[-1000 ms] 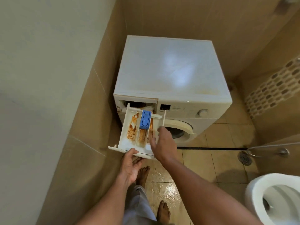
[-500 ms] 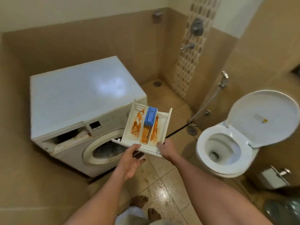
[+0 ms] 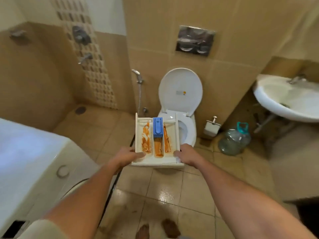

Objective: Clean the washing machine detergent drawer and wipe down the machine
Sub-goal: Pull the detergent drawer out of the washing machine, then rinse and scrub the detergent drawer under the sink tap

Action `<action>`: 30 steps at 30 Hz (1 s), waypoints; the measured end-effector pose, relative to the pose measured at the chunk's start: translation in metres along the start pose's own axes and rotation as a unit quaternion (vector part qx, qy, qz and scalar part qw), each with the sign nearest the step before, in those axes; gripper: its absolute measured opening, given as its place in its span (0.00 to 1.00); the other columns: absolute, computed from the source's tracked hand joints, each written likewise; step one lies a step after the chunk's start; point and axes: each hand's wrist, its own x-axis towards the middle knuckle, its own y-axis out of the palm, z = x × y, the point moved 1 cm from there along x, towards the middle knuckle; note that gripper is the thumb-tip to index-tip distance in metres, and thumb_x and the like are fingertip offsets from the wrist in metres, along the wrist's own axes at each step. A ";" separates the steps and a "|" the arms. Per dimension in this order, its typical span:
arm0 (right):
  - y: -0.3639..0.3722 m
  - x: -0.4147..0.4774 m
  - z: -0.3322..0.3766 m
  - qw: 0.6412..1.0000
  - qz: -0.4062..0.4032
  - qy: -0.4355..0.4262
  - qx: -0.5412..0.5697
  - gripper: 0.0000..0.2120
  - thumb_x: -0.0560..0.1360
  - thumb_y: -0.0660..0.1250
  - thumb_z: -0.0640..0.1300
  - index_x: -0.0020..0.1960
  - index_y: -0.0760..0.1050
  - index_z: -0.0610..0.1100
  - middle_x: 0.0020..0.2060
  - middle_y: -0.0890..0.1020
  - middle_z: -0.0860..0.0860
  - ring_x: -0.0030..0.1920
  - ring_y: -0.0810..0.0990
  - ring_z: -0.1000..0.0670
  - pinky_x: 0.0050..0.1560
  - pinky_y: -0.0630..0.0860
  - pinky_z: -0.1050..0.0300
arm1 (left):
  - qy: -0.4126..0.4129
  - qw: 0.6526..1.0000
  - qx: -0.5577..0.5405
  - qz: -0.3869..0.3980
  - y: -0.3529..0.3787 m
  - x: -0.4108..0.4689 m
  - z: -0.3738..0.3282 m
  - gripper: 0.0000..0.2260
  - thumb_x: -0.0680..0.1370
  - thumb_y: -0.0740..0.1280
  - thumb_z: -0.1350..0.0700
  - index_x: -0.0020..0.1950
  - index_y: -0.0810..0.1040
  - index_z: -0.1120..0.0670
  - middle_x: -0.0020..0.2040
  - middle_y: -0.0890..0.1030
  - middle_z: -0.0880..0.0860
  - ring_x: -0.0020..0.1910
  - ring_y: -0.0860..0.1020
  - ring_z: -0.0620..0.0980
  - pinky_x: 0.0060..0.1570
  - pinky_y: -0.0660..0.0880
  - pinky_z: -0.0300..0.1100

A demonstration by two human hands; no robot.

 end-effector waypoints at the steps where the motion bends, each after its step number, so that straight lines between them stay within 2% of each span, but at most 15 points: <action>1: -0.007 -0.002 -0.009 1.000 -0.008 0.010 0.007 0.08 0.80 0.62 0.43 0.54 0.77 0.41 0.45 0.79 0.47 0.44 0.77 0.48 0.38 0.71 0.60 | -0.005 0.999 0.015 0.034 0.008 0.009 -0.009 0.13 0.75 0.75 0.52 0.58 0.80 0.51 0.54 0.84 0.50 0.53 0.81 0.49 0.56 0.77 0.43; 2: -0.015 -0.006 -0.020 0.999 -0.019 0.028 0.015 0.07 0.80 0.62 0.43 0.53 0.77 0.42 0.44 0.79 0.48 0.44 0.77 0.49 0.38 0.71 0.60 | -0.001 0.998 0.030 0.059 0.019 0.017 -0.018 0.13 0.75 0.75 0.52 0.58 0.81 0.51 0.56 0.84 0.50 0.55 0.82 0.50 0.60 0.77 0.47; 3: -0.022 -0.012 -0.030 0.998 -0.026 0.043 0.023 0.07 0.80 0.63 0.43 0.54 0.78 0.42 0.45 0.80 0.49 0.45 0.78 0.49 0.39 0.73 0.59 | 0.003 0.997 0.041 0.072 0.030 0.024 -0.025 0.12 0.76 0.73 0.53 0.59 0.81 0.52 0.57 0.84 0.50 0.56 0.82 0.51 0.60 0.77 0.48; 6: -0.046 -0.026 -0.063 0.994 -0.048 0.085 0.041 0.14 0.79 0.64 0.45 0.61 0.80 0.41 0.54 0.83 0.47 0.51 0.81 0.48 0.54 0.79 0.52 | 0.027 0.994 0.063 0.085 0.067 0.040 -0.043 0.13 0.78 0.69 0.63 0.63 0.80 0.58 0.58 0.83 0.55 0.55 0.82 0.52 0.48 0.80 0.42; 9: -0.080 -0.044 -0.097 0.991 -0.069 0.107 0.038 0.14 0.80 0.64 0.44 0.63 0.79 0.40 0.52 0.82 0.50 0.50 0.79 0.49 0.51 0.75 0.55 | 0.049 0.990 0.086 0.099 0.114 0.047 -0.066 0.13 0.76 0.70 0.64 0.60 0.82 0.63 0.55 0.85 0.56 0.53 0.84 0.53 0.51 0.83 0.46; 12: -0.117 -0.056 -0.137 0.986 -0.090 0.132 0.045 0.15 0.81 0.64 0.44 0.64 0.77 0.39 0.52 0.80 0.50 0.49 0.78 0.50 0.49 0.72 0.56 | 0.069 0.986 0.090 0.123 0.166 0.049 -0.095 0.09 0.76 0.70 0.65 0.57 0.82 0.61 0.50 0.84 0.53 0.46 0.83 0.47 0.37 0.80 0.35; 14: -0.143 -0.062 -0.170 0.983 -0.099 0.147 0.045 0.16 0.81 0.64 0.45 0.65 0.76 0.39 0.56 0.81 0.48 0.52 0.79 0.50 0.52 0.76 0.55 | 0.085 0.982 0.100 0.135 0.206 0.050 -0.117 0.09 0.77 0.69 0.65 0.57 0.82 0.61 0.51 0.84 0.54 0.45 0.83 0.46 0.34 0.78 0.33; 16: -0.168 -0.067 -0.198 0.981 -0.104 0.156 0.042 0.16 0.80 0.64 0.46 0.65 0.76 0.39 0.56 0.81 0.45 0.53 0.80 0.48 0.57 0.78 0.53 | 0.101 0.979 0.108 0.140 0.242 0.053 -0.136 0.10 0.77 0.69 0.64 0.58 0.82 0.63 0.51 0.84 0.54 0.45 0.83 0.46 0.37 0.78 0.34; 19: -0.215 -0.079 -0.244 0.979 -0.121 0.159 0.035 0.14 0.80 0.63 0.45 0.61 0.76 0.38 0.53 0.81 0.45 0.50 0.80 0.47 0.49 0.76 0.55 | 0.112 0.975 0.124 0.147 0.304 0.059 -0.167 0.11 0.77 0.70 0.62 0.59 0.81 0.62 0.52 0.83 0.54 0.47 0.83 0.48 0.46 0.80 0.39; 22: -0.262 -0.095 -0.283 0.978 -0.126 0.165 0.036 0.12 0.80 0.64 0.45 0.61 0.77 0.40 0.52 0.81 0.45 0.48 0.79 0.48 0.48 0.76 0.56 | 0.126 0.971 0.131 0.153 0.362 0.059 -0.198 0.09 0.77 0.71 0.62 0.56 0.82 0.62 0.51 0.83 0.53 0.46 0.82 0.46 0.41 0.78 0.36; 25: -0.315 -0.103 -0.320 0.977 -0.119 0.175 0.026 0.14 0.79 0.65 0.46 0.62 0.77 0.41 0.53 0.83 0.45 0.52 0.82 0.46 0.57 0.79 0.48 | 0.127 0.968 0.133 0.169 0.417 0.060 -0.231 0.07 0.76 0.71 0.63 0.54 0.81 0.61 0.50 0.83 0.52 0.46 0.81 0.46 0.39 0.78 0.36; 28: -0.361 -0.099 -0.346 0.976 -0.103 0.190 0.017 0.15 0.78 0.67 0.48 0.60 0.77 0.40 0.53 0.83 0.44 0.52 0.82 0.45 0.59 0.78 0.48 | 0.124 0.964 0.138 0.188 0.455 0.069 -0.259 0.11 0.75 0.72 0.62 0.57 0.81 0.60 0.54 0.84 0.54 0.51 0.83 0.50 0.49 0.81 0.42; 30: -0.393 -0.092 -0.358 0.977 -0.098 0.190 -0.005 0.16 0.78 0.67 0.48 0.60 0.77 0.38 0.51 0.83 0.44 0.51 0.82 0.44 0.55 0.77 0.50 | 0.120 0.962 0.132 0.205 0.479 0.078 -0.281 0.15 0.74 0.72 0.61 0.60 0.80 0.58 0.56 0.84 0.54 0.54 0.83 0.52 0.57 0.81 0.49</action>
